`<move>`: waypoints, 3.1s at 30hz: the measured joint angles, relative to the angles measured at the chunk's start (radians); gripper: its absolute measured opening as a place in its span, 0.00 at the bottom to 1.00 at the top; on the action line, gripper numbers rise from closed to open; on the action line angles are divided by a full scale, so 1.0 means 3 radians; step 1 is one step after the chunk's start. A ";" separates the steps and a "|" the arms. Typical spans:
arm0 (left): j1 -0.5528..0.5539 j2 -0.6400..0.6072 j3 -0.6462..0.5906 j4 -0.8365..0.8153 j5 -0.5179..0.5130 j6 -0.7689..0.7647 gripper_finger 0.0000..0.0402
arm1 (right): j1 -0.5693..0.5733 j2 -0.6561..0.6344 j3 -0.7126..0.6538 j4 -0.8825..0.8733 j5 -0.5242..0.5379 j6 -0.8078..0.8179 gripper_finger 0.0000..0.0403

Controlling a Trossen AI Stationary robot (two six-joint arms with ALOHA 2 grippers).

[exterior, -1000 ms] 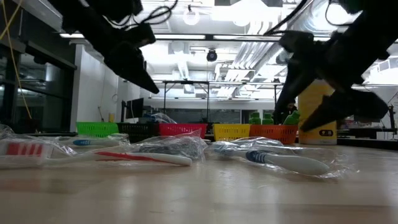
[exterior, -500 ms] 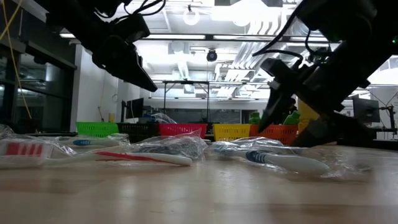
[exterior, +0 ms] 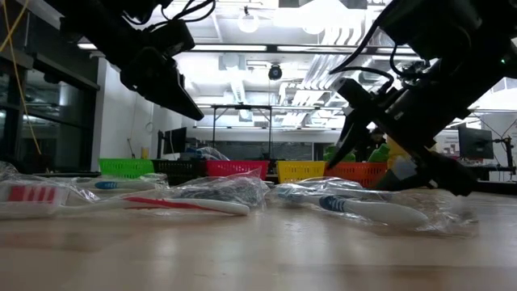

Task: Pick & Place Travel size toiletries
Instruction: Put the hairbrush into the green basket

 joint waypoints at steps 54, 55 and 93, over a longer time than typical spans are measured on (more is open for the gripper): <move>0.0000 0.0003 -0.0001 -0.0007 0.0032 -0.0087 0.31 | -0.0059 -0.0172 -0.0006 0.0073 -0.0057 -0.0819 0.01; 0.0000 0.0003 -0.0001 -0.0007 0.0031 -0.0087 0.31 | -0.0059 -0.0199 -0.0006 0.0076 -0.0055 -0.0866 0.01; 0.0437 0.0004 -0.0683 0.2390 0.1339 -0.0507 0.41 | 0.0034 -0.1048 -0.0005 0.0967 0.0217 -0.5628 0.01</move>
